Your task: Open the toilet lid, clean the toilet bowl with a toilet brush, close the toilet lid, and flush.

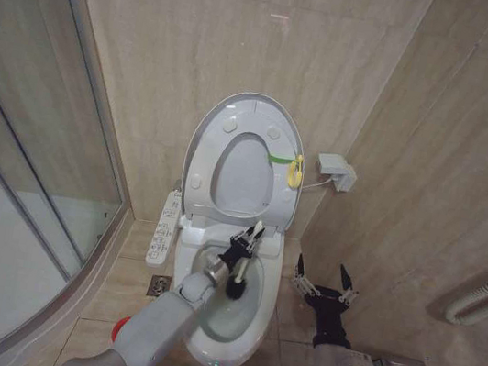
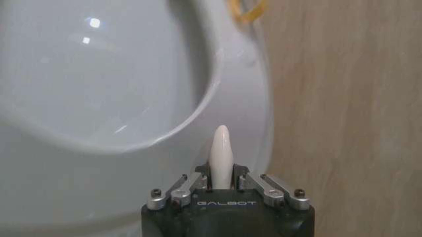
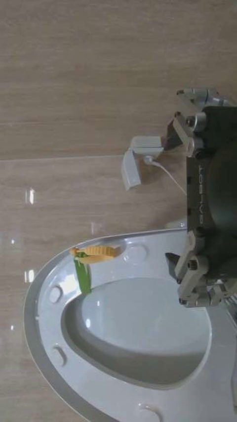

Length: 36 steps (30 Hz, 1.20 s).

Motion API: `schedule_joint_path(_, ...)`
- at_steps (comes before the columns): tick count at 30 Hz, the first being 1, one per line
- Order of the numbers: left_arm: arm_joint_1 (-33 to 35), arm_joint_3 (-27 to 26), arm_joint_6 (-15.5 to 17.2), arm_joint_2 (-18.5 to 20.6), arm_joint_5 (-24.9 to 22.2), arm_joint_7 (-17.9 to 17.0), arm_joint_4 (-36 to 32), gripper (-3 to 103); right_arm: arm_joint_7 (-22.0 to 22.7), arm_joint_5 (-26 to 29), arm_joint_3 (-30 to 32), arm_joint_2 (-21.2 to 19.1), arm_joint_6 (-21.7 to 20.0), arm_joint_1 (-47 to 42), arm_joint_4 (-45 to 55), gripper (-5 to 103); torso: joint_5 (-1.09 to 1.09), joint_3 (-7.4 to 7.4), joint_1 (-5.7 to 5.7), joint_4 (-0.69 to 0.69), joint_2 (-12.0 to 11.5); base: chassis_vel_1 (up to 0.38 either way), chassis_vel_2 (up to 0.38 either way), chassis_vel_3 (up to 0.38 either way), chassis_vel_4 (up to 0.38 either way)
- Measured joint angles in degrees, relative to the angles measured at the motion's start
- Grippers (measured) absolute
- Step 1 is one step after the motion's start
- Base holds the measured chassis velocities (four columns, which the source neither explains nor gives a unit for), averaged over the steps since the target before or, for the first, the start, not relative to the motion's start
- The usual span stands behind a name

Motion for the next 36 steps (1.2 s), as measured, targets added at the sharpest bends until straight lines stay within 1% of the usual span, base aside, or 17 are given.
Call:
schedule_joint_path(6,0.6,1.4,-0.6,-2.0,-0.1,0.1,-1.0,22,0.0,0.0,0.0,0.0,0.0,0.0,0.0,100,0.00,0.00,0.00,-0.01,0.0,0.000,0.000,0.000,0.000)
schedule_joint_path(9,0.2,0.7,-1.9,-3.0,0.1,1.4,3.2,22,0.0,0.0,0.0,0.0,0.0,0.0,0.0,100,0.00,0.00,0.00,0.00,0.0,0.000,0.000,0.000,0.000)
schedule_joint_path(13,-0.5,-1.3,-3.1,-2.3,0.1,2.2,6.6,22,0.0,0.0,0.0,0.0,0.0,0.0,0.0,100,0.00,0.00,0.00,0.02,0.0,0.000,0.000,0.000,0.000)
schedule_joint_path(16,-0.5,-1.9,-3.1,-1.1,0.1,2.3,6.3,22,0.0,0.0,0.0,0.0,0.0,0.0,0.0,100,0.00,0.00,0.00,0.02,0.0,0.000,0.000,0.000,0.000)
schedule_joint_path(17,-0.4,-2.2,-3.0,-0.3,0.1,2.3,5.0,22,0.0,0.0,0.0,0.0,0.0,0.0,0.0,100,0.00,0.00,0.00,0.04,0.0,0.000,0.000,0.000,0.000)
schedule_joint_path(18,-0.2,-2.2,-2.8,0.1,0.2,2.3,3.9,22,0.0,0.0,0.0,0.0,0.0,0.0,0.0,100,0.00,0.00,0.00,0.01,0.0,0.000,0.000,0.000,0.000)
schedule_joint_path(21,1.0,-2.2,-2.0,2.0,1.4,1.7,-1.7,22,0.0,0.0,0.0,0.0,0.0,0.0,0.0,100,-0.01,0.00,0.00,0.01,0.0,0.000,0.000,0.000,0.000)
schedule_joint_path(22,1.0,-2.2,-2.0,2.0,1.4,1.7,-1.7,22,0.0,0.0,0.0,0.0,0.0,0.0,0.0,100,-0.01,0.00,0.00,0.01,0.0,0.000,0.000,0.000,0.000)
schedule_joint_path(25,3.3,-1.2,-0.9,4.2,2.2,1.1,-7.5,22,0.0,0.0,0.0,0.0,0.0,0.0,0.0,100,-0.01,0.00,0.00,0.00,0.0,0.000,0.000,0.000,0.000)
schedule_joint_path(31,7.1,-0.8,-0.5,6.0,3.4,0.7,-11.5,22,0.0,0.0,0.0,0.0,0.0,0.0,0.0,100,-0.01,0.00,0.00,0.02,0.0,0.000,0.000,0.000,0.000)
schedule_joint_path(32,8.4,-1.1,-0.6,6.4,3.8,0.6,-12.3,22,0.0,0.0,0.0,0.0,0.0,0.0,0.0,100,-0.01,0.00,0.00,0.00,0.0,0.000,0.000,0.000,0.000)
schedule_joint_path(36,11.1,-1.9,-0.7,7.5,4.6,0.6,-14.0,22,0.0,0.0,0.0,0.0,0.0,0.0,0.0,100,-0.01,0.00,0.00,0.02,0.0,0.000,0.000,0.000,0.000)
